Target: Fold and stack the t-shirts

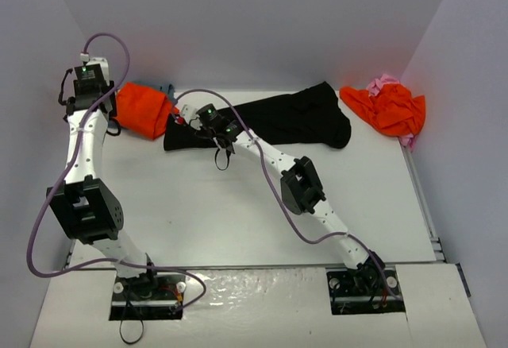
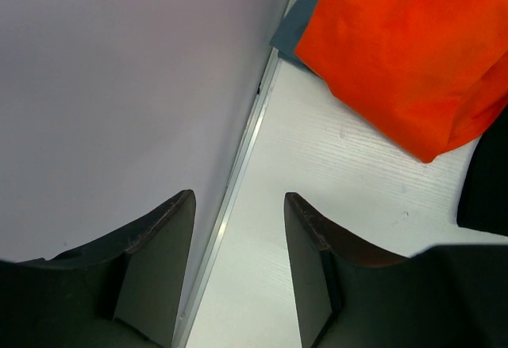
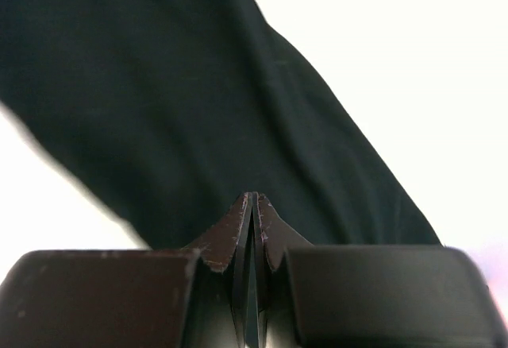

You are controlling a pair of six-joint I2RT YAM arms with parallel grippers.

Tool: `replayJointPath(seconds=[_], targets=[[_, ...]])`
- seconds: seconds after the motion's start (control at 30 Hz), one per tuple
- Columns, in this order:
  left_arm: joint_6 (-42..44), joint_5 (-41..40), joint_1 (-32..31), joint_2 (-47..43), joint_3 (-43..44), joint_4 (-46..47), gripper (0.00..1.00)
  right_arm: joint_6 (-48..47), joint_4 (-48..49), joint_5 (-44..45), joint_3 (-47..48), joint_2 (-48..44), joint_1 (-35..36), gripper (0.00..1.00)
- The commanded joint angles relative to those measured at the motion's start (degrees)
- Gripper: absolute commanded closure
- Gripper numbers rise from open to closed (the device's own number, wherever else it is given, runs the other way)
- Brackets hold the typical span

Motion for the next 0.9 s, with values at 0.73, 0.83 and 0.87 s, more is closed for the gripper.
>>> replayJointPath(seconds=[0.73, 0.83, 0.87], targets=[[-0.4, 3.0, 0.6, 0.2, 6.2, 0.7, 0.55, 4.6, -9.2, -23.3, -10.2, 2.6, -0.2, 1.0], [-0.5, 3.7, 0.5, -0.7, 7.2, -0.3, 0.55, -0.3, -13.2, -25.8, -25.5, -5.2, 3.7, 1.0], [-0.5, 3.9, 0.5, -0.9, 7.7, -0.7, 0.55, -1.6, -13.9, -25.3, -30.9, -8.1, 5.3, 1.0]])
